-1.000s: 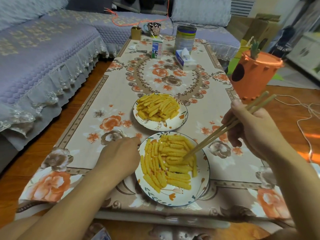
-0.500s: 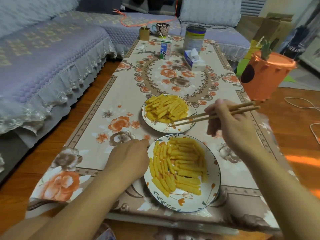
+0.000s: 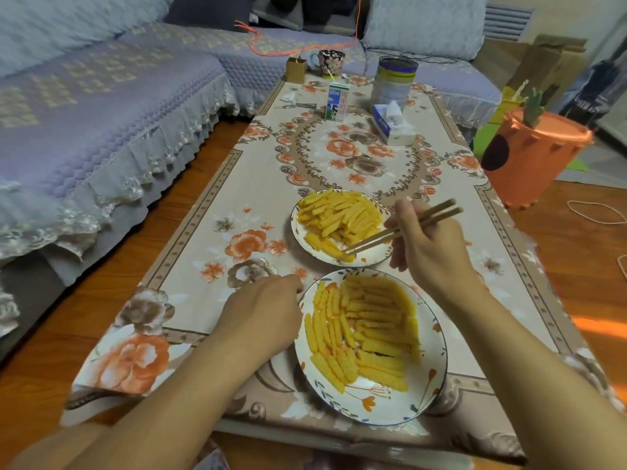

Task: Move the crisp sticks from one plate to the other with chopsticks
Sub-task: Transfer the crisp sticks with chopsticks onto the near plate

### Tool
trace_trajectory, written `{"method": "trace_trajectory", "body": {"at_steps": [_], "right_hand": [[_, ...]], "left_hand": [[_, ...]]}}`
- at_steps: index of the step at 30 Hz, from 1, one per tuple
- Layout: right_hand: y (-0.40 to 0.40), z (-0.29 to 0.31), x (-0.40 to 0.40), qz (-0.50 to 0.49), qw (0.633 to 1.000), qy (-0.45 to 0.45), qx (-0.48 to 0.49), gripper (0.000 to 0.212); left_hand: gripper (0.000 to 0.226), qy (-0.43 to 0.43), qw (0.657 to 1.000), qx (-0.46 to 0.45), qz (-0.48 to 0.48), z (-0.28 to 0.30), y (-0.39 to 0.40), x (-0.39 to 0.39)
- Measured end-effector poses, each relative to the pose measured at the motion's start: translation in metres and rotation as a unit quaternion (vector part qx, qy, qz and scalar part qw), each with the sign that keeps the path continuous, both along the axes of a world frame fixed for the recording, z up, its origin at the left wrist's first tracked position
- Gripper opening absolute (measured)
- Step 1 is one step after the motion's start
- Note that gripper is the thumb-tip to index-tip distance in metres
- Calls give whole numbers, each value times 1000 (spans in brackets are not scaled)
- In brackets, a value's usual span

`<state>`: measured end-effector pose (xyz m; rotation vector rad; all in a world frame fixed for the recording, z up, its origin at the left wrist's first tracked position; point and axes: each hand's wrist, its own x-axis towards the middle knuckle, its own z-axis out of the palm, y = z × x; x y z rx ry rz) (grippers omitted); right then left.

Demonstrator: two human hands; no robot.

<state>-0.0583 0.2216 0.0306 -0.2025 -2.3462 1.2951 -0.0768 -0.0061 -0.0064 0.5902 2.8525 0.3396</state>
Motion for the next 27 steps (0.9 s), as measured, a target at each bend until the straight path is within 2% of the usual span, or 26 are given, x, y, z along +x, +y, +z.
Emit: {"method": "trace_trajectory", "body": {"at_steps": [3, 7, 11, 18, 22, 27], "right_hand": [[5, 7, 6, -13, 999, 9, -40, 47], [18, 29, 23, -45, 988, 84, -119, 51], [37, 39, 41, -60, 979, 109, -163, 53], [49, 34, 54, -61, 981, 73, -170, 53], [52, 21, 49, -43, 976, 31, -211, 51], [49, 9, 34, -34, 986, -22, -160, 50]], "left_hand": [[32, -3, 1000, -3, 2, 0, 1, 0], [34, -3, 1000, -5, 1, 1, 2, 0], [41, -12, 1000, -5, -1, 5, 1, 3], [34, 14, 1000, -17, -9, 0, 5, 4], [35, 25, 999, -33, -12, -4, 9, 3], [36, 26, 999, -29, -8, -7, 12, 1]]}}
